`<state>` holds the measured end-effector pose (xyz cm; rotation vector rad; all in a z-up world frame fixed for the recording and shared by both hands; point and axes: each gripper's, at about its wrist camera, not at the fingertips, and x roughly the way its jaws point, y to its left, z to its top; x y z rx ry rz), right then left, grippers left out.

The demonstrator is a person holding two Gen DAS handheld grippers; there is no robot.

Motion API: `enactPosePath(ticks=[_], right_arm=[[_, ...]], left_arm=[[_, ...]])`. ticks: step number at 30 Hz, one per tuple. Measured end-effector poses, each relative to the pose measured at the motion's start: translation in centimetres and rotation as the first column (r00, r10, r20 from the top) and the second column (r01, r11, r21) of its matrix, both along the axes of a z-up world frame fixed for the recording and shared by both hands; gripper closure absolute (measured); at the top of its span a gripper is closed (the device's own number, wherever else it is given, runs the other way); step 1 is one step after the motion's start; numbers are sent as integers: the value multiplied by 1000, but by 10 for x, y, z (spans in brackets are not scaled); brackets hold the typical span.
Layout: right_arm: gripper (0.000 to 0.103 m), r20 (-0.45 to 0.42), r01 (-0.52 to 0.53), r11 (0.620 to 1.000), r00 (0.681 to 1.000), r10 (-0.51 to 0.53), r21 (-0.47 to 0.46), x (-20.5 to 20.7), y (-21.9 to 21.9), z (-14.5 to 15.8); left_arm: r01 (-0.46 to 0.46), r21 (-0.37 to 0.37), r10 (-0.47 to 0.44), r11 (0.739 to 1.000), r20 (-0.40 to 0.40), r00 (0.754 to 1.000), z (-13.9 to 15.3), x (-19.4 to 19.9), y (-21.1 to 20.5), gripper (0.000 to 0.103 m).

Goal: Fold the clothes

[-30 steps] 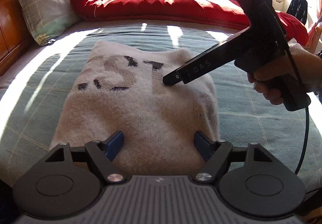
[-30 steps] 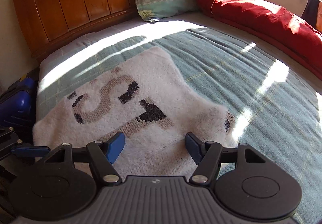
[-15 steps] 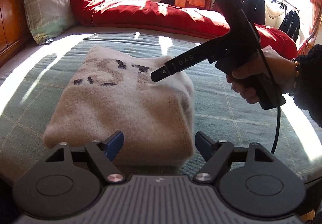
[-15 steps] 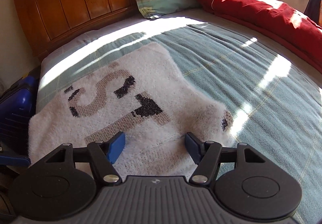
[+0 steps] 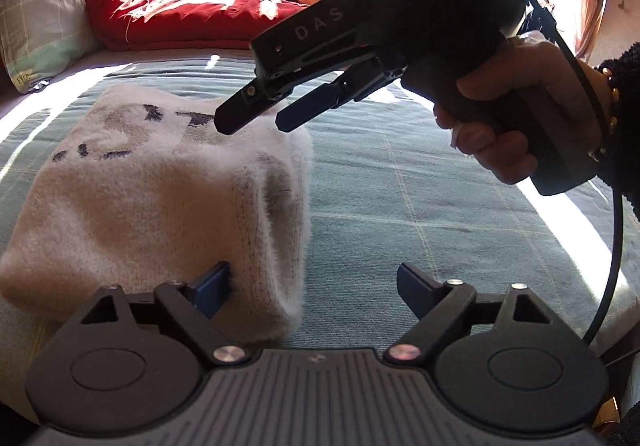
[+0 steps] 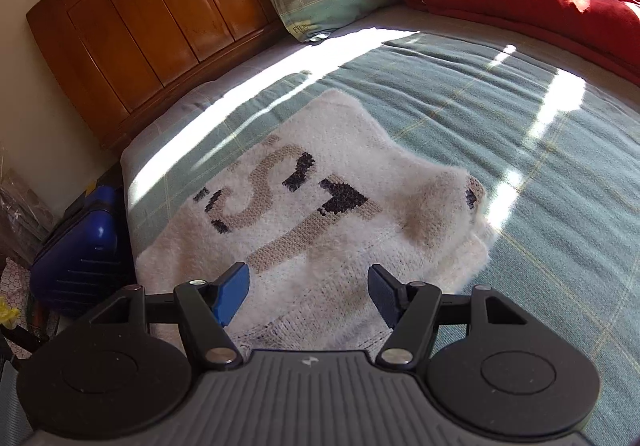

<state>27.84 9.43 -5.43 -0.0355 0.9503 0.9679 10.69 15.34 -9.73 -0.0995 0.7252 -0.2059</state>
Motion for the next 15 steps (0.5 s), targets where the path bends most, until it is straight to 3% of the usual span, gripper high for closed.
enactPosePath(ticks=[7, 11, 12, 13, 14, 15], right_arm=[[35, -23, -117, 989, 993, 120, 90, -14, 17, 13], [38, -7, -198, 980, 980, 198, 2, -28, 36, 0], [43, -6, -187, 982, 982, 187, -19, -27, 33, -4], [54, -4, -176, 983, 984, 176, -41, -27, 30, -9], [59, -2, -165, 984, 986, 165, -62, -27, 26, -14], [58, -22, -140, 990, 990, 140, -23, -24, 17, -9]], left_arm=[[-95, -60, 95, 994, 8, 995, 11, -40, 27, 14], [-145, -73, 142, 987, -42, 989, 4, -49, 39, 14], [-153, -71, 150, 986, -43, 988, 4, -51, 40, 14], [-157, -69, 155, 985, -41, 987, 4, -53, 41, 14], [-152, -66, 150, 986, -32, 988, 5, -54, 41, 14], [-146, -62, 145, 987, -23, 989, 7, -55, 41, 14]])
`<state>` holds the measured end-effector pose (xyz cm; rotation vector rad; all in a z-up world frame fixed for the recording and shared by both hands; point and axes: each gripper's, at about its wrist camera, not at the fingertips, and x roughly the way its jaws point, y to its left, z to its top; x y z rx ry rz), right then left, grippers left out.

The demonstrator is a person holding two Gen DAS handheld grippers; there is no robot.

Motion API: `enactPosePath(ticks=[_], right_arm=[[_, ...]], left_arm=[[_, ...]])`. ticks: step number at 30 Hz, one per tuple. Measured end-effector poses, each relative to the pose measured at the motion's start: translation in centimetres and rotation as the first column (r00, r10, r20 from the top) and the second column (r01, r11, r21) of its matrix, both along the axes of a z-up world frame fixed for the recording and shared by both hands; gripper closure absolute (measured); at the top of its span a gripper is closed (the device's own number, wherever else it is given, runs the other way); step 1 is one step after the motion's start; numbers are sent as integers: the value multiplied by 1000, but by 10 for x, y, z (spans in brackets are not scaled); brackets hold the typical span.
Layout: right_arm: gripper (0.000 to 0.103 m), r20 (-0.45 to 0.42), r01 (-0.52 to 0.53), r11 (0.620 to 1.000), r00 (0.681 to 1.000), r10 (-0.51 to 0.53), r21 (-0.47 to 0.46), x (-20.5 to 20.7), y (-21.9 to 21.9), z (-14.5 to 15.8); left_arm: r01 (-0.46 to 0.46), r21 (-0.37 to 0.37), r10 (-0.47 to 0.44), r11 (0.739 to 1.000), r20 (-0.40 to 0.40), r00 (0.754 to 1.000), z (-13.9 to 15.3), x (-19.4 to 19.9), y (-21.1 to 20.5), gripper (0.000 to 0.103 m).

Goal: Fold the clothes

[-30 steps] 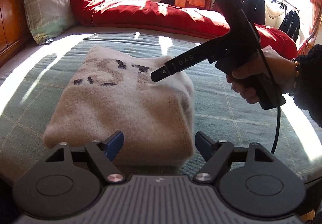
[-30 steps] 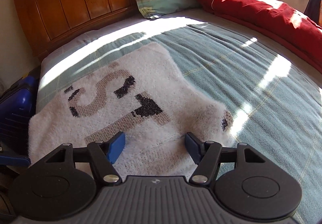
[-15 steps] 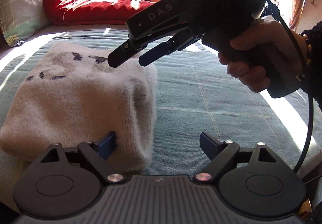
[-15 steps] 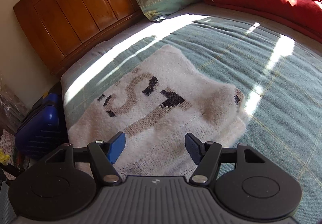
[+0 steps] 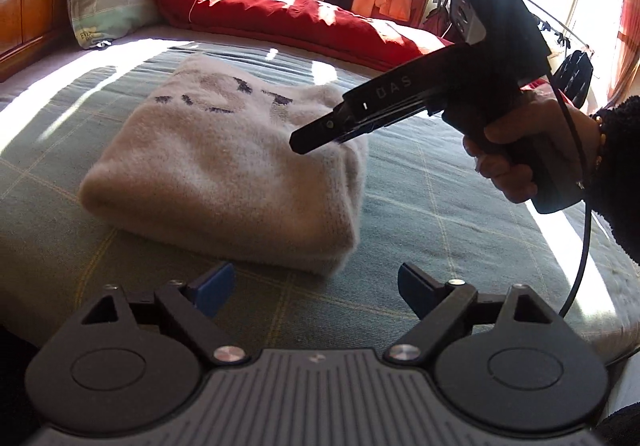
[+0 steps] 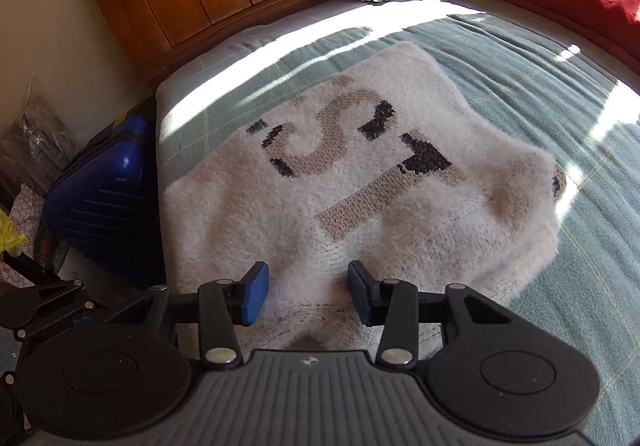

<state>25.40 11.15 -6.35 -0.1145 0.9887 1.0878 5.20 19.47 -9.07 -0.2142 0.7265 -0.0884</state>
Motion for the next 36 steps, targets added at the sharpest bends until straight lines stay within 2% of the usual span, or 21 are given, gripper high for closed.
enactPosePath(ticks=[1, 3, 4, 8, 10, 15, 17, 19, 22, 24, 26, 28, 31, 33, 36], right_arm=[[57, -17, 28, 998, 999, -27, 48, 1, -12, 8], [56, 14, 82, 994, 996, -84, 77, 1, -33, 19], [56, 35, 123, 990, 991, -126, 70, 2, -46, 20], [56, -13, 266, 963, 964, -267, -35, 14, -80, -10], [60, -34, 299, 952, 953, -302, -72, 17, -86, -29], [62, -60, 370, 929, 928, -368, 20, 28, -82, -38], [62, -71, 394, 919, 917, -392, 5, 42, -76, -41], [62, -110, 393, 920, 914, -391, -9, 54, -70, -51], [62, -97, 401, 916, 911, -402, -23, 65, -66, -60], [62, -157, 421, 907, 895, -418, -13, 69, -76, -64], [61, -199, 377, 926, 908, -368, 10, 67, -79, -66], [61, -165, 333, 943, 930, -328, 2, 63, -73, -64], [61, -122, 316, 946, 939, -323, -68, 69, -56, -72], [61, -63, 288, 952, 953, -295, -104, 71, -46, -78], [60, -18, 269, 955, 962, -273, -123, 66, -46, -71]], left_arm=[[7, 6, -7, 1000, 8, 1000, 1, 0, 0, 14], [21, 20, -21, 1000, 4, 1000, -1, 4, -2, 14], [18, 32, -18, 999, 0, 1000, -2, 7, -3, 14], [27, 55, -27, 998, -4, 1000, -2, 17, -10, 14], [36, 58, -36, 998, 0, 999, 1, 17, -15, 14], [42, 80, -41, 996, -11, 999, 8, 20, -20, 14], [40, 92, -38, 995, -20, 999, 10, 22, -21, 14], [37, 101, -34, 994, -30, 999, 11, 24, -21, 14], [23, 120, -19, 993, -37, 999, 13, 29, -22, 14], [24, 120, -21, 993, -25, 999, 16, 31, -22, 14], [31, 119, -29, 992, -22, 999, 16, 34, -21, 14], [33, 127, -29, 991, -33, 999, 14, 41, -21, 14], [29, 135, -25, 990, -35, 999, 15, 47, -24, 14], [32, 128, -28, 991, -26, 999, 17, 47, -25, 14], [31, 135, -28, 990, -24, 999, 17, 45, -26, 14]])
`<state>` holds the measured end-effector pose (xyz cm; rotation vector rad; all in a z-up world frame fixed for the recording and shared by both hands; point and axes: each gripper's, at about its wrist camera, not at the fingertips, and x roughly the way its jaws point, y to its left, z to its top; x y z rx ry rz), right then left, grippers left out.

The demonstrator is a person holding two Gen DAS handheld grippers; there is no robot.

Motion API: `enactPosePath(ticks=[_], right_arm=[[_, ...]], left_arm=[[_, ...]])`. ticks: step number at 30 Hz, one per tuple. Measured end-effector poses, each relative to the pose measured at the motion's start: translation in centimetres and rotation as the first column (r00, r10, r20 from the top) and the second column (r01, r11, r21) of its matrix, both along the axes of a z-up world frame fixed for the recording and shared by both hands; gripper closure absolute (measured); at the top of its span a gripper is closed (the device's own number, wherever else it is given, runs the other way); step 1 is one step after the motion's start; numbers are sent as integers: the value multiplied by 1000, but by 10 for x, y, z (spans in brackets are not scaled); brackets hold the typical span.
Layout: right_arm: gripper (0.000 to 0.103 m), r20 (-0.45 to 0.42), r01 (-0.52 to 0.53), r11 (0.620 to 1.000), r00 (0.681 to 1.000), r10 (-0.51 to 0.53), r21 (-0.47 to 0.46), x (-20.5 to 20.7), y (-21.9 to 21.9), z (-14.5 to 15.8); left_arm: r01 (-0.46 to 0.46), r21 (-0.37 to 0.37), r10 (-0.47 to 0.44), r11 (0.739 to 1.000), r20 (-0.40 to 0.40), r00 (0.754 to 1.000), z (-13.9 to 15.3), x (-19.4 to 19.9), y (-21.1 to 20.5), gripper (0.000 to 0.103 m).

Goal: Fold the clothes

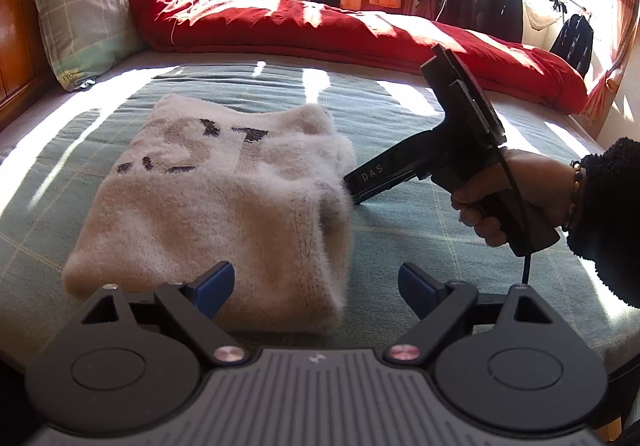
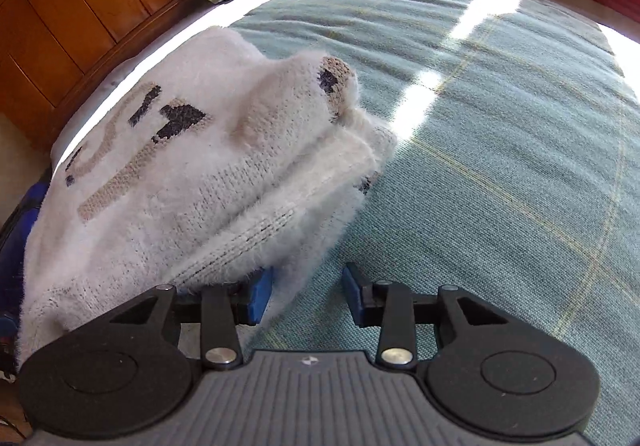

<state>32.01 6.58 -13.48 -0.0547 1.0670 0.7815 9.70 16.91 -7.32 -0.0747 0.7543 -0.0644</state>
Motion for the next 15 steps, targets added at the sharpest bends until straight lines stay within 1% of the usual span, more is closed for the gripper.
enactPosePath(ticks=[2, 4, 5, 7, 9, 10, 11, 12, 13, 15], right_arm=[[60, 2, 14, 1000, 1000, -14, -2, -2, -7, 7], [60, 11, 37, 999, 999, -38, 5, -6, -16, 16], [59, 21, 32, 999, 999, -32, 19, -10, -20, 21], [59, 12, -6, 1000, 1000, 5, 26, -17, -18, 26], [59, 24, -36, 999, 999, 36, -11, -23, -7, 23], [59, 29, -50, 998, 998, 51, -31, -27, -2, 22], [59, 18, -49, 997, 999, 50, -53, -27, 2, 17], [59, 6, -38, 998, 999, 38, -58, -26, 3, 15], [59, 1, -30, 998, 1000, 30, -57, -27, 1, 16], [58, 13, -21, 998, 1000, 22, -60, -32, -5, 26]], left_arm=[[-5, 12, 5, 1000, 2, 1000, 0, -3, 0, 14], [-1, 9, 1, 1000, 9, 1000, 1, -5, 2, 14], [4, -4, -4, 1000, 16, 1000, 1, -6, 3, 14], [14, -26, -14, 1000, 19, 1000, -1, -4, 4, 14], [26, -38, -26, 999, 22, 999, -5, 0, 2, 14], [46, -56, -45, 997, 22, 999, -8, 3, 0, 14], [70, -88, -70, 994, 2, 998, -13, 8, 0, 14], [75, -107, -79, 991, -32, 996, -17, 13, -1, 14], [68, -87, -72, 994, -40, 997, -17, 13, -3, 14], [80, -27, -81, 996, -23, 996, -10, 3, -6, 14]])
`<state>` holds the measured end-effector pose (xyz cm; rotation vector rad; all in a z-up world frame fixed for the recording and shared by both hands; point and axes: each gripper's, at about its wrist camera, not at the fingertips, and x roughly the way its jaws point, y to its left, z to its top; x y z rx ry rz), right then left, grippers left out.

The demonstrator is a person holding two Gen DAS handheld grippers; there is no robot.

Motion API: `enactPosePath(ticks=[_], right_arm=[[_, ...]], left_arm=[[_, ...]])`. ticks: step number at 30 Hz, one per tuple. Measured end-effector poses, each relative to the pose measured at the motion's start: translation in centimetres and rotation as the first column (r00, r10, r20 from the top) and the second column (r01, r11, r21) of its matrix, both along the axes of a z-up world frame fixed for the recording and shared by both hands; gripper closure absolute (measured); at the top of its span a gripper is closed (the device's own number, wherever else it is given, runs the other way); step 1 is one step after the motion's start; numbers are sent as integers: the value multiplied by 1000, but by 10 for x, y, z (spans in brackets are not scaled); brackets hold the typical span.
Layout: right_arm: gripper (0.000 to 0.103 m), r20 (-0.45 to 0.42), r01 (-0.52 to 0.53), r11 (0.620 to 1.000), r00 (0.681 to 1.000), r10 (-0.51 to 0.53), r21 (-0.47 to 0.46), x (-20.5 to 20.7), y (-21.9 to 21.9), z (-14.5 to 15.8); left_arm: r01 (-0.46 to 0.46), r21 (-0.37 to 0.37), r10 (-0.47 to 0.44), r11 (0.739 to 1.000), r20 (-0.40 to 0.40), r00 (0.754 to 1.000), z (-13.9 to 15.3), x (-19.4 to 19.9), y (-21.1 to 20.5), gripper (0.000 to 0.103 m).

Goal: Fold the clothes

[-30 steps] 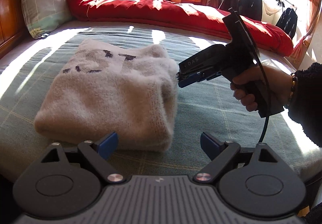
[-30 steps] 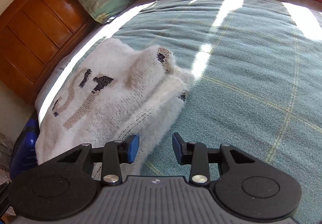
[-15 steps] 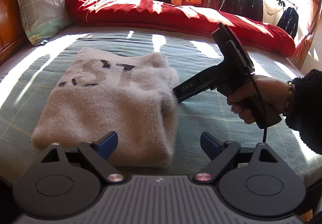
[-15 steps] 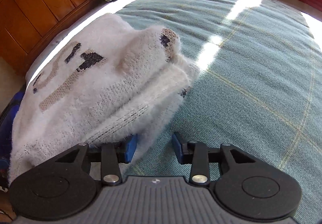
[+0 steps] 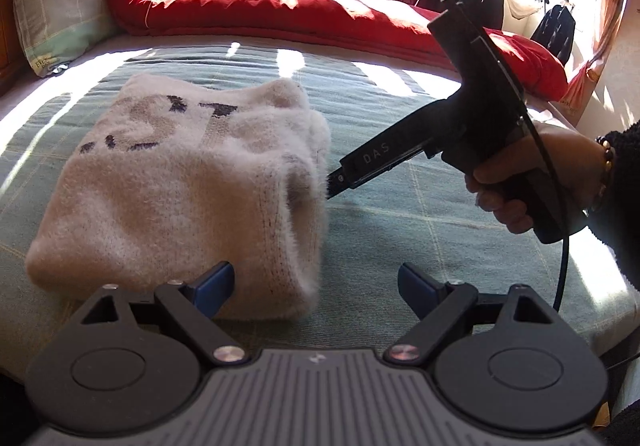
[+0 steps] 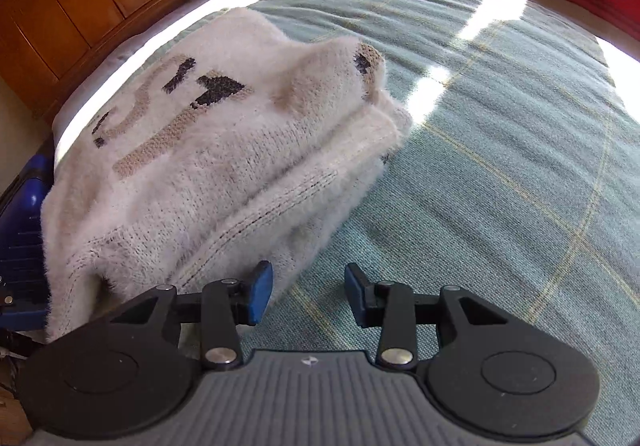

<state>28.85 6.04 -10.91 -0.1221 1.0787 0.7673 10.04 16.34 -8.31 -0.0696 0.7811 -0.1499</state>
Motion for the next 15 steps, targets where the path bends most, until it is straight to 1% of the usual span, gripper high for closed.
enactPosePath(ticks=[1, 3, 5, 7, 9, 10, 11, 13, 14, 15], right_arm=[[58, 9, 1, 1000, 1000, -1, 8, -3, -5, 6], [57, 22, 7, 999, 1000, -8, 35, -9, -15, 20], [53, 34, 12, 996, 999, -15, 90, -15, -21, 39], [51, 59, -5, 987, 998, -5, 159, -23, -19, 56], [47, 104, -64, 971, 994, 41, 230, -36, -8, 72], [43, 132, -107, 964, 988, 76, 244, -44, 1, 77], [43, 160, -150, 955, 981, 111, 255, -52, 10, 82], [43, 218, -235, 941, 959, 182, 246, -68, 27, 84], [42, 237, -272, 934, 947, 217, 230, -75, 35, 83], [42, 259, -305, 932, 933, 252, 195, -82, 45, 80]], left_arm=[[2, 22, -3, 1000, 12, 1000, 4, -6, 0, 14], [-30, 56, 29, 998, 27, 999, 12, -17, 4, 14], [-70, 81, 68, 994, 23, 997, 15, -27, 9, 14], [-103, 95, 102, 990, 13, 995, 15, -36, 11, 14], [-126, 86, 128, 988, -14, 992, 11, -46, 12, 14], [-133, 80, 136, 988, -28, 990, 8, -50, 12, 14], [-140, 82, 143, 987, -38, 989, 6, -54, 11, 14], [-155, 92, 161, 984, -58, 985, 0, -64, 9, 14], [-162, 94, 169, 982, -67, 983, -3, -68, 8, 14], [-169, 94, 177, 981, -75, 981, -6, -72, 7, 14]])
